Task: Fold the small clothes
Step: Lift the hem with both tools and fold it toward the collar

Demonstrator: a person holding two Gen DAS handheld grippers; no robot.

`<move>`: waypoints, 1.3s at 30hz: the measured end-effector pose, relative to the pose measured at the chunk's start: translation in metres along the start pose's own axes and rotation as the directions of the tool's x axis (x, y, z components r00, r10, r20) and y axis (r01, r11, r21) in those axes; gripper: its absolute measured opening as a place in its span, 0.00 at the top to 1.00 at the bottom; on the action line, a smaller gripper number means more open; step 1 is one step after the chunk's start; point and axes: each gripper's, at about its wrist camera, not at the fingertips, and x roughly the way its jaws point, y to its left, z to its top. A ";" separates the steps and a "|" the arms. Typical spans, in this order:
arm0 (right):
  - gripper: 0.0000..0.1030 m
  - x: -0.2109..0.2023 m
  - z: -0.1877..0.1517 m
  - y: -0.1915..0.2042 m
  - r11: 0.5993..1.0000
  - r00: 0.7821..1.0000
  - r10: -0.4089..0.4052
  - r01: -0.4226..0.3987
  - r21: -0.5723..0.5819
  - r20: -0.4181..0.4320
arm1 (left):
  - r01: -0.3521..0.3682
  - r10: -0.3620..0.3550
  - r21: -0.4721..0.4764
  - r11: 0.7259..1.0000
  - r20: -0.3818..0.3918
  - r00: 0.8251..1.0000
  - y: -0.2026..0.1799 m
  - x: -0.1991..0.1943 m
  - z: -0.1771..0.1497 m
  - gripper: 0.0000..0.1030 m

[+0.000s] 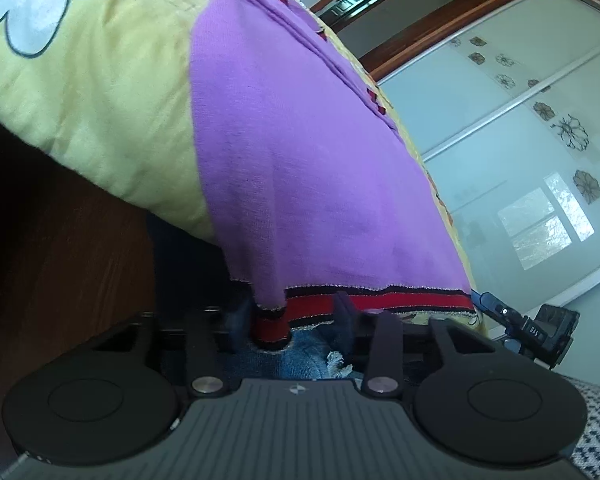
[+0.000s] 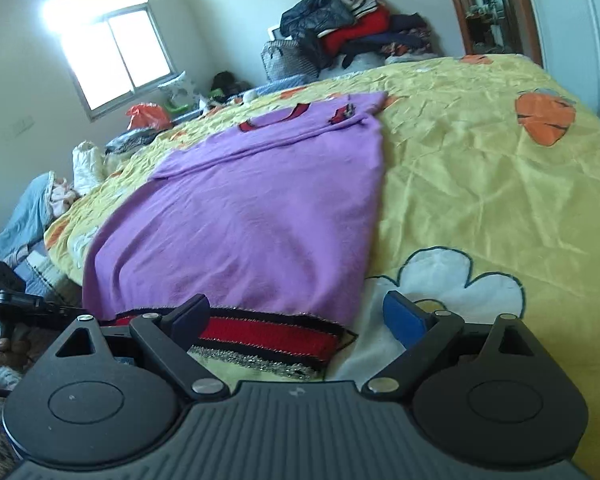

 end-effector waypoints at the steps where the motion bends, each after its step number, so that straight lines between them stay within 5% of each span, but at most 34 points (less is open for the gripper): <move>1: 0.08 0.000 0.001 0.002 1.000 1.000 -0.005 0.005 -0.014 -0.011 | -0.003 0.003 -0.003 1.000 -0.008 1.000 0.001 0.001 0.000 0.93; 9: 0.05 0.009 0.001 0.025 0.983 0.991 -0.103 0.089 -0.162 -0.082 | 0.009 -0.009 -0.009 1.000 0.031 0.999 0.002 -0.006 -0.006 0.95; 13: 0.05 0.005 -0.002 0.019 0.991 0.995 -0.088 0.083 -0.102 -0.049 | 0.074 -0.074 0.013 0.997 0.070 0.995 -0.003 -0.022 -0.007 0.95; 14: 0.10 0.004 -0.003 0.018 0.992 0.995 -0.090 0.086 -0.094 -0.041 | 0.078 -0.079 0.013 0.997 0.075 0.994 -0.004 -0.025 -0.007 0.95; 17: 0.71 -0.001 -0.005 0.017 0.991 0.994 -0.109 0.108 -0.078 -0.013 | 0.084 -0.085 0.014 0.996 0.077 0.993 -0.005 -0.029 -0.007 0.95; 20: 0.92 -0.001 -0.004 0.008 0.997 0.998 -0.067 0.066 -0.034 -0.020 | 0.103 -0.102 0.003 0.995 0.082 0.991 -0.004 -0.029 -0.006 0.95; 24: 0.94 -0.011 -0.005 0.014 0.996 0.996 -0.077 0.078 -0.044 0.042 | 0.136 -0.135 -0.009 0.991 0.095 0.986 -0.002 -0.036 -0.006 0.95; 30: 0.94 -0.029 0.014 0.010 0.999 0.988 0.009 -0.014 0.034 0.157 | 0.214 -0.209 -0.013 0.977 0.175 0.962 -0.011 -0.056 0.005 0.95; 39: 0.94 -0.002 0.077 -0.017 0.987 0.973 0.069 -0.099 0.128 0.219 | 0.234 -0.217 -0.031 0.972 0.282 0.935 -0.021 -0.069 0.050 0.95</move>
